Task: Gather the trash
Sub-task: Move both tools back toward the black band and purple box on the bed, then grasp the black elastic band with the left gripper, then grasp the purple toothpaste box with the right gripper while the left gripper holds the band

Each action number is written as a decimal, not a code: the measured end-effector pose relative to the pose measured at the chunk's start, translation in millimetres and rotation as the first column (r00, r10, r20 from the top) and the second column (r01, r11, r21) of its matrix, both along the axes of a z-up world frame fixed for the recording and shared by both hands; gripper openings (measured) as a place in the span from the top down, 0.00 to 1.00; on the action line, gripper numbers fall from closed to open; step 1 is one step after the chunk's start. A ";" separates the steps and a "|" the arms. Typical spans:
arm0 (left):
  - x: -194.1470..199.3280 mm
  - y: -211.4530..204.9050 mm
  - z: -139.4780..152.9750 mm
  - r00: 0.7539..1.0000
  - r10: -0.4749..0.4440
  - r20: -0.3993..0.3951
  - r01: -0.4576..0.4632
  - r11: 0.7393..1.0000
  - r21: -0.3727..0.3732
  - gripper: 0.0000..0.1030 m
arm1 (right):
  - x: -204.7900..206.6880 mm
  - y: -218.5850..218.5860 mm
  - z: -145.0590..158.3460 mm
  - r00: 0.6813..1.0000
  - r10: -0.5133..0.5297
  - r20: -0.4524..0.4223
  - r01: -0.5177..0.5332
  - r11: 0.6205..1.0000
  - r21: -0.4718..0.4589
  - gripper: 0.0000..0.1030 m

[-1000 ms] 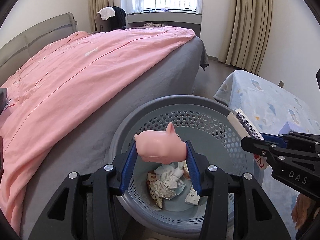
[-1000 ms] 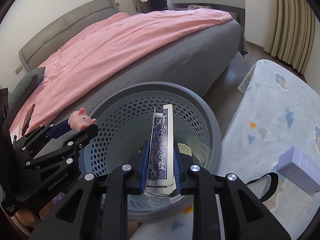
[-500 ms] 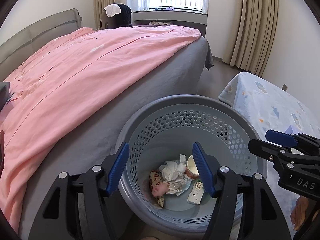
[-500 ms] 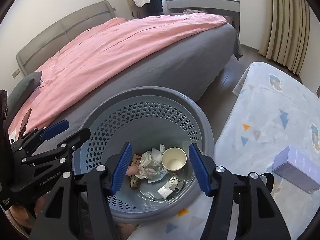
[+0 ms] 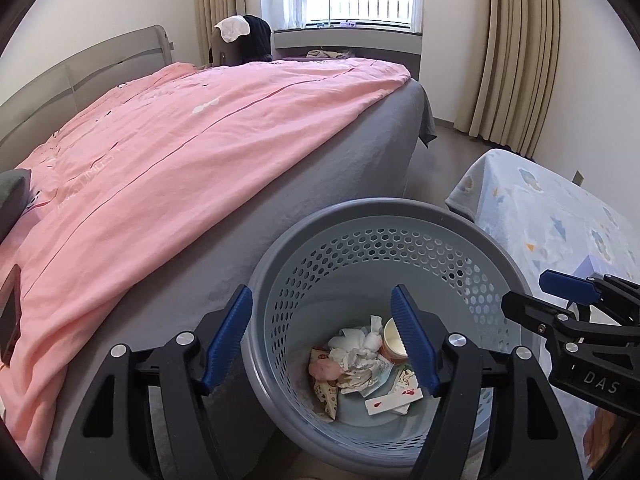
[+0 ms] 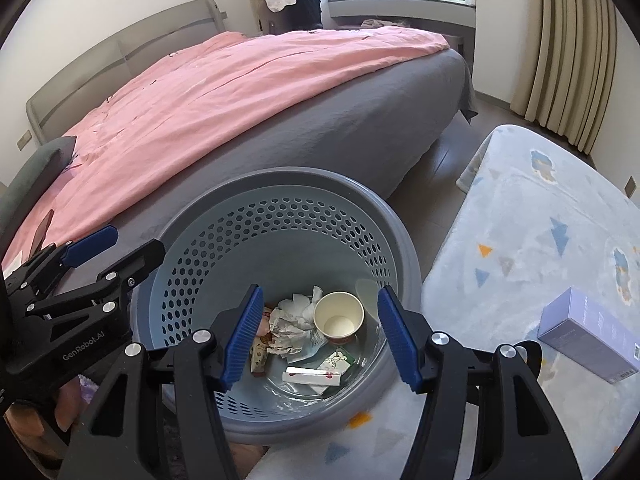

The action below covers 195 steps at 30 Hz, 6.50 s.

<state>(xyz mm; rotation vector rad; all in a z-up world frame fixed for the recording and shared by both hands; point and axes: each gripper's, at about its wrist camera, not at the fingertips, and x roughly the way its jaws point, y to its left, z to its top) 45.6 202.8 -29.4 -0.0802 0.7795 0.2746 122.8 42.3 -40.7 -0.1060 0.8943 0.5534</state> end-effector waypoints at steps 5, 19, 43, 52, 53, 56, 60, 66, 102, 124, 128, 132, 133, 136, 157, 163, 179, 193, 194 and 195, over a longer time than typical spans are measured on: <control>-1.3 -5.8 3.0 1.000 -0.008 0.009 0.007 1.000 0.018 0.32 | -3.2 -7.2 1.3 1.000 -0.026 0.010 0.026 1.000 -0.007 0.42; -7.6 -32.8 10.6 0.997 -0.078 0.028 0.077 0.997 0.026 0.30 | -20.6 -50.3 13.0 0.991 -0.122 0.044 0.123 0.992 -0.019 0.40; 5.9 -148.4 3.0 0.944 -0.328 0.010 0.329 0.943 -0.044 0.30 | -44.3 -237.1 25.4 0.898 -0.434 0.075 0.438 0.898 -0.045 0.28; 19.9 -200.6 -12.9 0.913 -0.407 -0.030 0.406 0.913 -0.027 0.30 | -49.6 -263.4 19.7 0.889 -0.455 0.050 0.456 0.890 -0.005 0.28; 22.3 -204.6 -15.4 0.909 -0.415 -0.039 0.414 0.910 -0.034 0.30 | -50.6 -265.6 19.7 0.888 -0.457 0.048 0.457 0.889 0.003 0.28; 29.1 -215.5 -23.8 0.895 -0.440 -0.070 0.436 0.898 -0.064 0.30 | -52.2 -270.6 20.1 0.891 -0.452 0.033 0.451 0.892 0.031 0.28; 36.1 -230.8 -33.1 0.880 -0.464 -0.097 0.460 0.886 -0.064 0.30 | -52.1 -274.9 22.5 0.894 -0.448 0.023 0.446 0.893 0.065 0.28; 49.3 -242.6 -49.2 0.875 -0.463 -0.144 0.460 0.886 -0.055 0.30 | -52.7 -275.9 30.3 0.899 -0.437 0.025 0.432 0.896 0.104 0.28; 53.7 -245.6 -37.9 0.873 -0.470 -0.126 0.471 0.882 -0.023 0.98 | -43.8 -272.6 17.0 0.911 -0.413 0.009 0.410 0.907 0.098 0.27; 33.3 -197.9 -1.7 0.908 -0.416 -0.043 0.416 0.909 -0.015 0.98 | 48.6 -268.0 -2.0 0.994 -0.106 -0.007 0.104 0.988 -0.116 0.26; 34.1 -193.1 -1.8 0.908 -0.417 -0.039 0.416 0.909 -0.019 0.98 | 60.9 -271.7 -9.6 0.997 -0.060 -0.052 0.056 0.996 -0.072 0.22; 37.6 -190.1 -3.9 0.908 -0.415 -0.046 0.414 0.910 -0.038 0.98 | 64.8 -267.3 -14.7 0.996 -0.003 -0.093 -0.002 0.999 -0.054 0.22; 38.0 -190.4 -4.4 0.908 -0.416 -0.047 0.415 0.909 -0.039 0.98 | 64.4 -265.7 -16.0 0.995 0.009 -0.103 -0.015 0.998 -0.056 0.22; 37.8 -191.9 -4.1 0.906 -0.420 -0.044 0.419 0.907 -0.036 0.98 | 60.3 -262.6 -16.8 0.994 0.019 -0.109 -0.026 0.997 -0.066 0.21; 23.6 -168.9 7.2 0.926 -0.377 -0.007 0.377 0.926 -0.034 0.98 | -4.6 -210.7 -15.1 0.990 -0.024 -0.136 0.030 0.999 0.041 0.20; 15.0 -154.9 11.9 0.933 -0.360 0.008 0.360 0.933 -0.029 0.98 | 1.7 -196.2 -18.9 0.994 -0.063 -0.091 0.060 0.998 -0.035 0.20; 15.3 -118.7 7.6 0.957 -0.289 -0.006 0.288 0.957 -0.034 0.98 | 24.9 -164.8 -52.7 0.990 -0.107 -0.094 0.087 0.975 -0.203 0.53; 1.4 -83.3 12.6 0.976 -0.218 0.019 0.218 0.976 -0.006 0.98 | -10.2 -119.4 -2.2 0.984 -0.181 -0.005 0.179 0.977 -0.112 0.58; 0.4 -78.7 13.0 0.978 -0.207 0.019 0.207 0.978 -0.003 0.98 | -12.1 -114.6 2.4 0.984 -0.181 -0.006 0.179 0.980 -0.089 0.58; -0.8 -73.1 12.9 0.981 -0.193 0.018 0.193 0.981 -0.001 0.98 | -13.6 -109.3 6.5 0.983 -0.181 -0.004 0.180 0.981 -0.076 0.58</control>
